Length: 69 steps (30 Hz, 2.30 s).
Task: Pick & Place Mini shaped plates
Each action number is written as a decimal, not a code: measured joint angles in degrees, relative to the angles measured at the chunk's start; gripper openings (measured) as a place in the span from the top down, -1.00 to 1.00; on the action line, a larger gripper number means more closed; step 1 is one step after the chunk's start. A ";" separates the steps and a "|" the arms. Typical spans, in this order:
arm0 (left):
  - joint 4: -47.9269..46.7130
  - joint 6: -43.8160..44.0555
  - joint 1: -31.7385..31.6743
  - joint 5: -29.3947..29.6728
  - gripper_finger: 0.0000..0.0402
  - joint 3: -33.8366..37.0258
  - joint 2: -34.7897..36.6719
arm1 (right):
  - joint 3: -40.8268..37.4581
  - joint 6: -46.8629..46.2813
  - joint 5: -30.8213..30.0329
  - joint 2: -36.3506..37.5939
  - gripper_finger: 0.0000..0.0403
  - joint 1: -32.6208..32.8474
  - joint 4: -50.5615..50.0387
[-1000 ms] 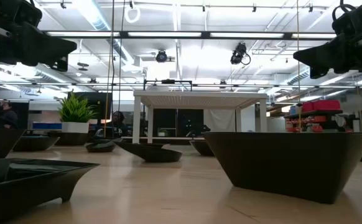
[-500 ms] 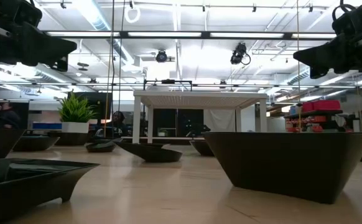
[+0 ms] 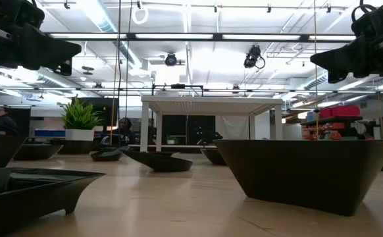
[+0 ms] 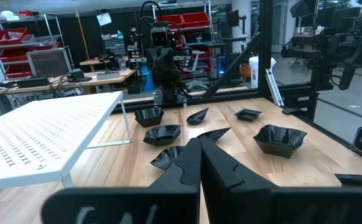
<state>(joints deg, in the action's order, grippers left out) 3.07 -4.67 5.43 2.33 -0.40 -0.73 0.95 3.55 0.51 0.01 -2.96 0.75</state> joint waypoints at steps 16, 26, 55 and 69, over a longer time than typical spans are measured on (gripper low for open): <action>-0.01 0.00 0.00 0.01 0.99 -0.01 0.00 | 0.01 0.12 0.00 0.00 0.90 -0.01 0.01; 0.00 0.00 0.02 0.00 0.99 -0.02 -0.02 | 0.00 0.00 0.00 0.00 0.90 -0.02 0.54; 0.00 0.00 0.01 0.00 0.99 0.00 0.00 | 0.18 -23.74 -10.34 0.00 0.90 0.00 53.61; -0.01 0.00 0.00 0.02 0.99 -0.02 0.00 | 14.46 -25.84 -16.12 -4.33 0.90 0.00 54.17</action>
<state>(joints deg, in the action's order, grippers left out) 3.06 -4.67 5.43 2.35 -0.43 -0.73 15.41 -22.28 -15.60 -4.32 -2.96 54.91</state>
